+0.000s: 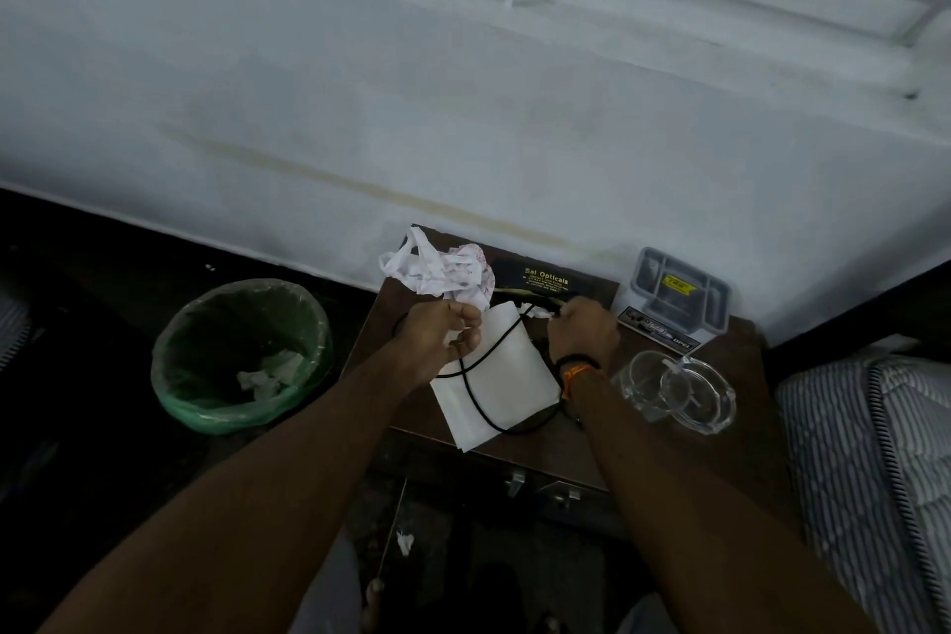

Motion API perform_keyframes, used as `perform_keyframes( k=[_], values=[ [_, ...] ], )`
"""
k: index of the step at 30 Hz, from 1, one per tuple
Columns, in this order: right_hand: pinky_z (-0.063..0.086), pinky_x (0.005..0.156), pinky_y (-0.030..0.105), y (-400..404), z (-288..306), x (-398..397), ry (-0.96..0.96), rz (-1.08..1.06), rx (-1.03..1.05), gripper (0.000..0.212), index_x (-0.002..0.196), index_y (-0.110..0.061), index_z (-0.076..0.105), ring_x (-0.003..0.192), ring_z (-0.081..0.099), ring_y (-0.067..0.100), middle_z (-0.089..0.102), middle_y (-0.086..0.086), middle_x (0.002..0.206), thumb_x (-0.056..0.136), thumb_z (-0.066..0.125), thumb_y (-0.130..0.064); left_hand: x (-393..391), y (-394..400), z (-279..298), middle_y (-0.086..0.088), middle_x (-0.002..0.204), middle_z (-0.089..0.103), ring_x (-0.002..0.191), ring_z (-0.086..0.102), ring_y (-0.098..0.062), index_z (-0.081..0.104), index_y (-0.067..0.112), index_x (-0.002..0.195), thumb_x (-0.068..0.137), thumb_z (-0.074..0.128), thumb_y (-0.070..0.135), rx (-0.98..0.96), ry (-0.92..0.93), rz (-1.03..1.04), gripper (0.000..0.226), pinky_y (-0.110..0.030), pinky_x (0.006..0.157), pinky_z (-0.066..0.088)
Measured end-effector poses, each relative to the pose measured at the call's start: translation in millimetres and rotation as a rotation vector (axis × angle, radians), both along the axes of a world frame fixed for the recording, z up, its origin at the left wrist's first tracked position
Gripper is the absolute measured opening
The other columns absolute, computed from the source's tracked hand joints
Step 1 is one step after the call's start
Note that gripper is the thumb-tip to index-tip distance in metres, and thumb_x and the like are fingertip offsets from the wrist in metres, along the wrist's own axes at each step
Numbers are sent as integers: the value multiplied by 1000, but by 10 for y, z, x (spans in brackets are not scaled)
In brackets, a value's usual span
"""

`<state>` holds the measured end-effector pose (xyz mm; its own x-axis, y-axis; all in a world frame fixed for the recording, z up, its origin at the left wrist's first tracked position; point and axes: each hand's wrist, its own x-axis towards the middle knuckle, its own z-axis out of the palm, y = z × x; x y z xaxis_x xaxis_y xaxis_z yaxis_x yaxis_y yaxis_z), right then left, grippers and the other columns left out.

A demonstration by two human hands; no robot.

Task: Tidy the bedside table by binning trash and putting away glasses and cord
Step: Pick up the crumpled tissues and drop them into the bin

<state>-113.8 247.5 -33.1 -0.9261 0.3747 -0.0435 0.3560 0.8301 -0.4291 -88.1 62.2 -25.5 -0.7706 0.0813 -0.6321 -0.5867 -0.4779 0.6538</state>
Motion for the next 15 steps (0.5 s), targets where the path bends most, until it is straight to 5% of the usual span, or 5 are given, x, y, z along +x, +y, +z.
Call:
perform_keyframes(
  k=[8,11,15],
  values=[
    [52,83,34,-118,-152,-58,-37,271,-18,23,104,-11,75,103,65,33,71,13,108,87,62,-20,12,-124,78,-16,87,60,70,56,-24,63,-5,88,88,36,-10,37,-59,57,28,-26,58,54],
    [53,90,37,-141,-196,-88,-34,258,15,29,114,-12,73,108,64,32,70,13,115,89,64,-24,36,-230,92,-15,86,62,69,57,-23,65,-3,84,87,35,-11,-18,-63,73,31,-27,58,54],
    [56,87,40,-167,-184,-138,-22,229,63,21,104,-6,75,101,66,33,72,16,106,91,61,-16,76,-379,107,-15,83,62,68,57,-22,65,-3,86,87,34,-12,-81,-64,100,33,-27,58,55]
  ],
)
